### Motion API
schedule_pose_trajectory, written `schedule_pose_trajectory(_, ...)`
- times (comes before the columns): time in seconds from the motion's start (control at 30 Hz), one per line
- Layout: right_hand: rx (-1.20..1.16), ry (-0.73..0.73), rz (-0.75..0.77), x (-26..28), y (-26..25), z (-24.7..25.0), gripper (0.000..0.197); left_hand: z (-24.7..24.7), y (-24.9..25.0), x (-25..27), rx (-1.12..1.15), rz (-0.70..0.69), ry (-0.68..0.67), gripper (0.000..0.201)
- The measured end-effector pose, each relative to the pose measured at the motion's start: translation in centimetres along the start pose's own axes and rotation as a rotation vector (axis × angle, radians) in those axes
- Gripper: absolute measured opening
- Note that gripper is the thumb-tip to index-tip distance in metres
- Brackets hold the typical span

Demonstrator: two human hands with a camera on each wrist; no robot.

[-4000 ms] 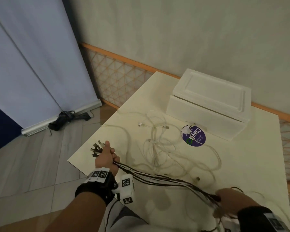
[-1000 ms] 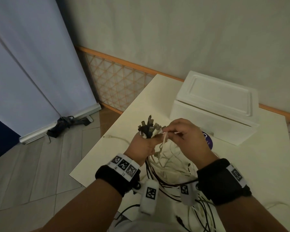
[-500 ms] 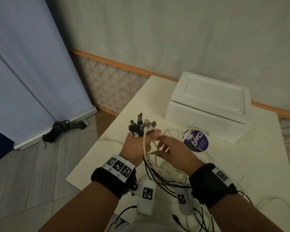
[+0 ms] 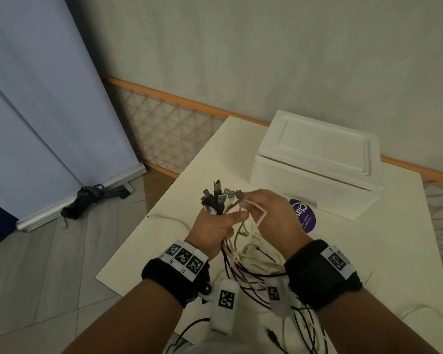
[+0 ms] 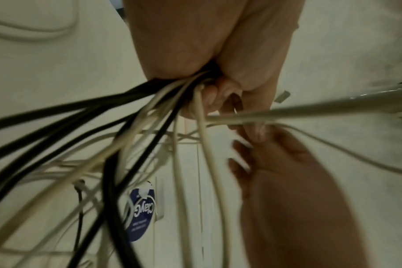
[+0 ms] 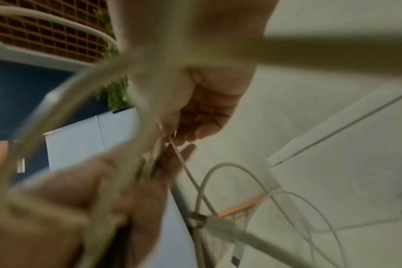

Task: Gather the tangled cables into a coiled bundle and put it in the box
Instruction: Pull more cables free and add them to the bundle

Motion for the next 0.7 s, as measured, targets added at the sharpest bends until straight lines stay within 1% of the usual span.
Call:
schedule_pose_trajectory(0.03,-0.045,0.107,0.001,-0.1,-0.5,1.0,0.011,-0.1,-0.2,0.0,-0.011,0.039,-0.004,0.032)
schedule_pose_trajectory(0.07,-0.074,0.188,0.015,-0.2,-1.1,1.8,0.012,-0.1,-0.4,-0.1,-0.027,0.074,0.014,0.028)
schedule_pose_trajectory(0.1,-0.109,0.248,0.031,-0.3,-1.6,2.5,0.016,-0.1,-0.6,-0.1,-0.053,0.093,0.038,0.020)
schedule_pose_trajectory(0.13,-0.169,0.284,0.032,-0.3,-2.0,3.0,0.019,-0.1,-0.7,-0.3,-0.080,0.106,0.072,0.013)
schedule_pose_trajectory(0.2,-0.310,0.304,-0.043,-0.6,-1.9,3.2,0.016,0.0,-0.8,-0.6,-0.071,0.111,0.138,0.011)
schedule_pose_trajectory(0.23,-0.371,0.271,-0.114,-0.7,-1.4,3.1,0.017,0.0,-0.6,-0.8,-0.047,0.090,0.151,0.011)
schedule_pose_trajectory(0.27,-0.404,0.198,-0.184,-0.6,-0.8,2.7,0.023,-0.1,-0.3,-0.9,-0.033,0.062,0.152,0.011)
schedule_pose_trajectory(0.33,-0.403,-0.015,-0.283,-0.1,0.6,1.4,0.032,-0.5,0.4,-1.0,-0.022,0.013,0.106,0.010)
schedule_pose_trajectory(0.4,-0.524,-0.168,-0.337,0.4,1.5,0.3,0.029,-0.8,0.9,-0.9,-0.024,-0.041,0.034,0.007)
schedule_pose_trajectory(0.43,-0.551,-0.224,-0.334,0.6,1.9,-0.1,0.027,-0.9,0.9,-0.9,-0.006,-0.049,0.014,0.005)
schedule_pose_trajectory(0.47,-0.513,-0.287,-0.311,0.6,2.1,-0.4,0.027,-0.9,0.8,-1.0,0.017,-0.041,0.006,0.010)
schedule_pose_trajectory(0.5,-0.424,-0.369,-0.274,0.7,2.2,-0.6,0.028,-1.0,0.8,-0.9,0.046,-0.028,-0.011,0.015)
schedule_pose_trajectory(0.53,-0.348,-0.436,-0.234,0.8,2.2,-0.9,0.027,-1.1,0.7,-0.9,0.063,-0.008,-0.026,0.013)
schedule_pose_trajectory(0.57,-0.295,-0.467,-0.215,0.7,2.2,-1.1,0.025,-1.3,0.8,-0.8,0.082,0.020,-0.050,0.010)
schedule_pose_trajectory(0.63,-0.279,-0.460,-0.214,0.5,2.3,-1.3,0.021,-1.3,0.6,-0.8,0.102,0.078,-0.105,0.013)
schedule_pose_trajectory(0.7,-0.226,-0.451,-0.205,0.3,2.2,-1.5,0.014,-0.9,0.7,-0.6,0.099,0.061,-0.133,0.010)
Point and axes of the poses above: each hand's wrist, its own x-axis away from the middle knuckle, its own z-axis out of the back of the hand, y = z × x, the point moved 2 cm from there along -x, towards the middle knuckle, and after that the axes turned 7 degrees about -y, right-handed, at the moved point
